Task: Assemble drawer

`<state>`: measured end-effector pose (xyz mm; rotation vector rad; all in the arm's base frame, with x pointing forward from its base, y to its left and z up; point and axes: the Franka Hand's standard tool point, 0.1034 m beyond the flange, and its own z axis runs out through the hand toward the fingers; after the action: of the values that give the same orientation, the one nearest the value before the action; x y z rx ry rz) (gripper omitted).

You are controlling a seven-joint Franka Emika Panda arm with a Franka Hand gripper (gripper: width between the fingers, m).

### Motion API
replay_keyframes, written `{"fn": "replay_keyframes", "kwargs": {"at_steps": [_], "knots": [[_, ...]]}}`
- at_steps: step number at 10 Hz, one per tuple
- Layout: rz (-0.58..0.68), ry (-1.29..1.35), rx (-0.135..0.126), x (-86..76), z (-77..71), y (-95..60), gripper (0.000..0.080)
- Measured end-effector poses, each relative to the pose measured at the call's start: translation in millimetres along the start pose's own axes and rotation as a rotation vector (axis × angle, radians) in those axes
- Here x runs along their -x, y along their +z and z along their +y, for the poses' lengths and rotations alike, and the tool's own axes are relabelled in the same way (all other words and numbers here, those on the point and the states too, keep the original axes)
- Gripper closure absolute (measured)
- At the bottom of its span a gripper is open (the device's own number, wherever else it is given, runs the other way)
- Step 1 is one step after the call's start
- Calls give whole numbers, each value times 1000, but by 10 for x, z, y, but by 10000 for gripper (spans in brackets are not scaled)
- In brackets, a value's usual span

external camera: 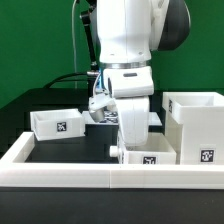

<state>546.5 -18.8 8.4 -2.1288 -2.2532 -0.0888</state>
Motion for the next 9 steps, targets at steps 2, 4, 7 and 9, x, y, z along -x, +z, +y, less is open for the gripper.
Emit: {"fn": "replay_keyframes", "kwargs": {"at_steps": [2,4,7,9], "knots": [[-1,-3,0,12,-7,-7,757],[-2,-5,3,-23,7,-37,757],[0,1,-4,-72,11,-43,757],[1,13,-2,-71,-1,-26,757]]}}
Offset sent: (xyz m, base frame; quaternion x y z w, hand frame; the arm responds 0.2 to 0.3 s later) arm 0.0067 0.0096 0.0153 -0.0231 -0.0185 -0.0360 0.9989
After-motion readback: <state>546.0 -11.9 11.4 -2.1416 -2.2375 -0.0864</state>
